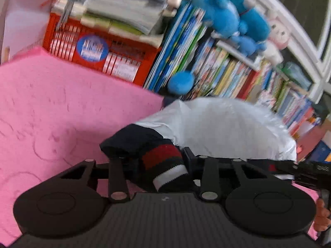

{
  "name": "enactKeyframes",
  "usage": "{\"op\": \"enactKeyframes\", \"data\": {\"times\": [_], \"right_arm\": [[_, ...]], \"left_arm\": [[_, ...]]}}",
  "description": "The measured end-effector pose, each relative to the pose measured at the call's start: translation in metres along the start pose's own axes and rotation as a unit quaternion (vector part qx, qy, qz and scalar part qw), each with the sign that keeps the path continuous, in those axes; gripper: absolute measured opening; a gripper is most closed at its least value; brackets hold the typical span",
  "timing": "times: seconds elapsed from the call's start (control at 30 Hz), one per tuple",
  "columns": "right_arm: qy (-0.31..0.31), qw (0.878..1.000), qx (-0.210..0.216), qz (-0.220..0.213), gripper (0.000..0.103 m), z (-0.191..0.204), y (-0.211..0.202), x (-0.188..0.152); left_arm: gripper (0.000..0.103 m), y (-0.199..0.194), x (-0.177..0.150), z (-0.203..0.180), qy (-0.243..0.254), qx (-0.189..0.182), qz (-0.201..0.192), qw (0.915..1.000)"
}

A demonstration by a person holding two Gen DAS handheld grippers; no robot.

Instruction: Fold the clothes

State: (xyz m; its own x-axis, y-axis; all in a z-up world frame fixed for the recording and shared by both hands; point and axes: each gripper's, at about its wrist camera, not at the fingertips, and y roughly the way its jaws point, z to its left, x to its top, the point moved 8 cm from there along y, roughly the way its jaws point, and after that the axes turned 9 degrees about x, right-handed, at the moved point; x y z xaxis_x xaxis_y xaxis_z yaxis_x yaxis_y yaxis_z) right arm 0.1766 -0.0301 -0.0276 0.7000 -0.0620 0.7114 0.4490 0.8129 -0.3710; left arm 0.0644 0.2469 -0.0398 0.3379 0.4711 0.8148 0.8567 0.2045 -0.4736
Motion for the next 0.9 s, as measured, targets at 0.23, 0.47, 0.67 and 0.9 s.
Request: {"op": "enactKeyframes", "data": {"times": [0.23,0.47,0.67,0.9], "right_arm": [[-0.022,0.998,0.011,-0.054,0.017,0.026,-0.154,-0.013],[-0.053,0.995,-0.078,-0.021,0.086,0.003,-0.205,-0.061],[0.059,0.997,-0.057,-0.012,0.096,-0.051,-0.126,-0.06],[-0.012,0.994,-0.11,-0.004,0.076,-0.057,-0.03,-0.043]], "left_arm": [[0.036,-0.065,-0.016,-0.032,0.063,-0.049,-0.005,0.9968],[0.038,-0.097,-0.035,-0.05,0.116,-0.046,-0.011,0.9921],[0.05,-0.062,-0.041,-0.03,0.093,0.018,0.011,0.9954],[0.067,-0.012,-0.054,-0.004,0.074,0.063,0.067,0.993]]}}
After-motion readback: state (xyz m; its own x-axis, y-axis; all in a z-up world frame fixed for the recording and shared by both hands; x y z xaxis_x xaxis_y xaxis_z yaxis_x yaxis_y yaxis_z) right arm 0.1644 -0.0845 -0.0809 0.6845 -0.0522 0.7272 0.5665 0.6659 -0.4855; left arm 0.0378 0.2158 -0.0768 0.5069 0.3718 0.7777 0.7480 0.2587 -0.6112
